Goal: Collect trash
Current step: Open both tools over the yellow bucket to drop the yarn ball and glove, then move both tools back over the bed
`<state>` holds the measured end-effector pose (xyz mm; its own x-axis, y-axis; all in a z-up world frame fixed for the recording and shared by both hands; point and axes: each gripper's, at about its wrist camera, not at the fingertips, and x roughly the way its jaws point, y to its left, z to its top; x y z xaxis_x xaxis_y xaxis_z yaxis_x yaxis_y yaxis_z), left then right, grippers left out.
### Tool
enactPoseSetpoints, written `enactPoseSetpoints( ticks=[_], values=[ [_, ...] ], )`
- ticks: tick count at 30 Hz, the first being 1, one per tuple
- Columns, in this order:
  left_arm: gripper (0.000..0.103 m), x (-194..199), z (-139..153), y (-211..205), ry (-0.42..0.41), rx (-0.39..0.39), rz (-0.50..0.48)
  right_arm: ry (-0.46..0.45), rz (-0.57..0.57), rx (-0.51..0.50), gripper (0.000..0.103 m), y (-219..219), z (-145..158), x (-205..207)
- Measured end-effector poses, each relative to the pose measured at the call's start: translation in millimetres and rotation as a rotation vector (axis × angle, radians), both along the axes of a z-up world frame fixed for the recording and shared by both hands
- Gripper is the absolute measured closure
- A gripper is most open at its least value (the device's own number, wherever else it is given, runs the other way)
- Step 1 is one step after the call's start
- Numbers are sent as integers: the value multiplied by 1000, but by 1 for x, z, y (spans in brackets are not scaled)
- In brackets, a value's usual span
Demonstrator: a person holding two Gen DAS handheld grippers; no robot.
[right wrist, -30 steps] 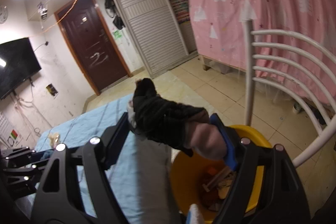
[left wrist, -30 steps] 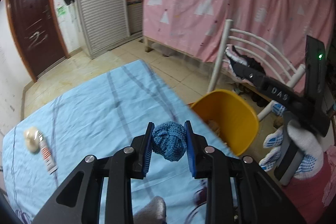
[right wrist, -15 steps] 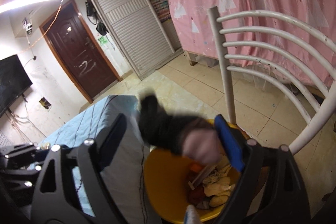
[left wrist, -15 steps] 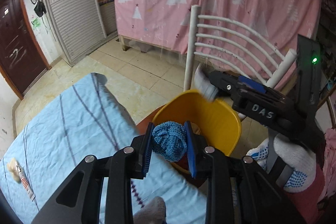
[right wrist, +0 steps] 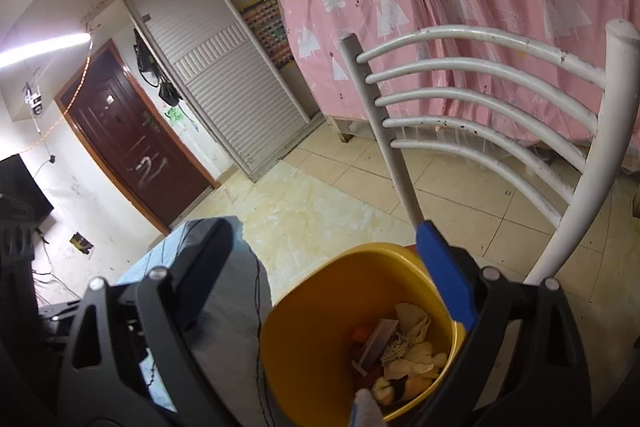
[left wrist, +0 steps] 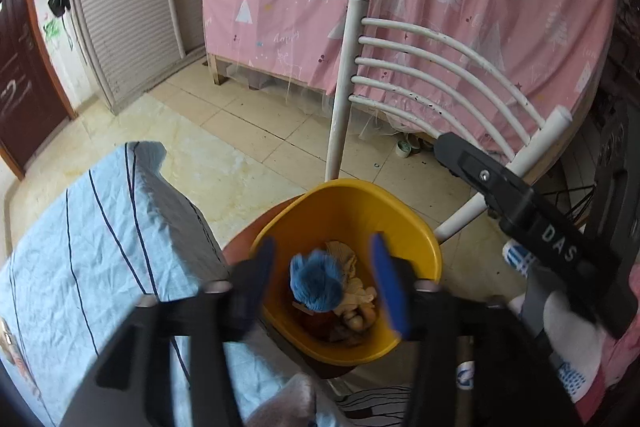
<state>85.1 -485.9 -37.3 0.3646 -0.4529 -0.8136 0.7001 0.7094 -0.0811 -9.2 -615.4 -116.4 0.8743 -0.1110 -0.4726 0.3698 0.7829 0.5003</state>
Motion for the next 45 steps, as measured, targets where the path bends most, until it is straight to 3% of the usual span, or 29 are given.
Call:
enactPoseSetpoints(
  ticks=[22,45],
  values=[
    [49,7,25,79,-53,-43,91,42,125,-106,14,67,20,22],
    [49,44,31,233,-48,-142,329,68,334,-259,10,207,56,74]
  ],
)
